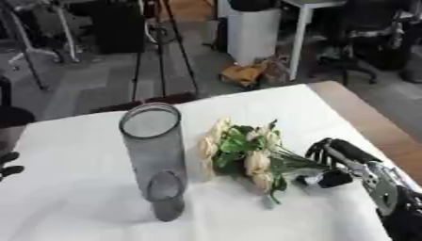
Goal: Arrange flowers into the vase.
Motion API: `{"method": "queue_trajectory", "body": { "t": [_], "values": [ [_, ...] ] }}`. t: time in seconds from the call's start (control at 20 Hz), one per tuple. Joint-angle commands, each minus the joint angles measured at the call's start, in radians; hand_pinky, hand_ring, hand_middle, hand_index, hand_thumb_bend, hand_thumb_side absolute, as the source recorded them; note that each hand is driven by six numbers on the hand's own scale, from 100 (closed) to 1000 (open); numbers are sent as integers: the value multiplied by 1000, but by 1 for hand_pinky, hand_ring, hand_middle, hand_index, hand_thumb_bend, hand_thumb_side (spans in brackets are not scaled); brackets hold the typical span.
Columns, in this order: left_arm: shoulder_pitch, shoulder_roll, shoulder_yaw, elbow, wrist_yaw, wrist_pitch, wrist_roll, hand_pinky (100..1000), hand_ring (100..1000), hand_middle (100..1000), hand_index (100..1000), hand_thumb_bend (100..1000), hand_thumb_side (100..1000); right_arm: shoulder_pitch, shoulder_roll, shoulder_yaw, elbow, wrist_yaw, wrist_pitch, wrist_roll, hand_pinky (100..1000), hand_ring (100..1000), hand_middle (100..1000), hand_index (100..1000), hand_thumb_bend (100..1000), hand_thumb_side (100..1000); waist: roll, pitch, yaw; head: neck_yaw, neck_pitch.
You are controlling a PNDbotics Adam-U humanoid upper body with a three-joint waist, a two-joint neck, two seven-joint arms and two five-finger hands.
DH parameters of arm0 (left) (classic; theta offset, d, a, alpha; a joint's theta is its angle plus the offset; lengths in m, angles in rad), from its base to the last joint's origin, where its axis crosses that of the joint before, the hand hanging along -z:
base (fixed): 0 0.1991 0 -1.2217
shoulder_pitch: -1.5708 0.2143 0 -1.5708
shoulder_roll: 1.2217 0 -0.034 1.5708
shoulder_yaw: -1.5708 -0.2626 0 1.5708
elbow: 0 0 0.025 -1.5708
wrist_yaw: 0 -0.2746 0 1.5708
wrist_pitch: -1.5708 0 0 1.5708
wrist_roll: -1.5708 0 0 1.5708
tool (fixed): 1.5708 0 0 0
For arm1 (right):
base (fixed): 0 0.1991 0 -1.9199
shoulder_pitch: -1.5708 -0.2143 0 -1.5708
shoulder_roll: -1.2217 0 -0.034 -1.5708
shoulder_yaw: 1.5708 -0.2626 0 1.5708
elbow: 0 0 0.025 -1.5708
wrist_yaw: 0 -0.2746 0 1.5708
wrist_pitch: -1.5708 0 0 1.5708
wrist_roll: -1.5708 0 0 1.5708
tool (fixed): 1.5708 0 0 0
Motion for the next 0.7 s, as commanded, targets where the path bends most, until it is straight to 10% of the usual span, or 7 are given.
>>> {"method": "queue_trajectory", "body": {
  "t": [0.05, 0.7],
  "values": [
    [-8, 14, 4, -14, 5, -1, -1, 687, 734, 745, 800, 1000, 797, 4, -7, 2, 20, 23, 14, 34, 425, 528, 521, 696, 612, 485, 13, -13, 0, 5, -2],
    [-8, 14, 4, -14, 6, 0, 0, 688, 733, 745, 800, 1000, 799, 15, -9, 6, 21, 36, 53, 133, 358, 492, 495, 652, 652, 489, 15, -13, -1, 6, -3]
  ]
}}
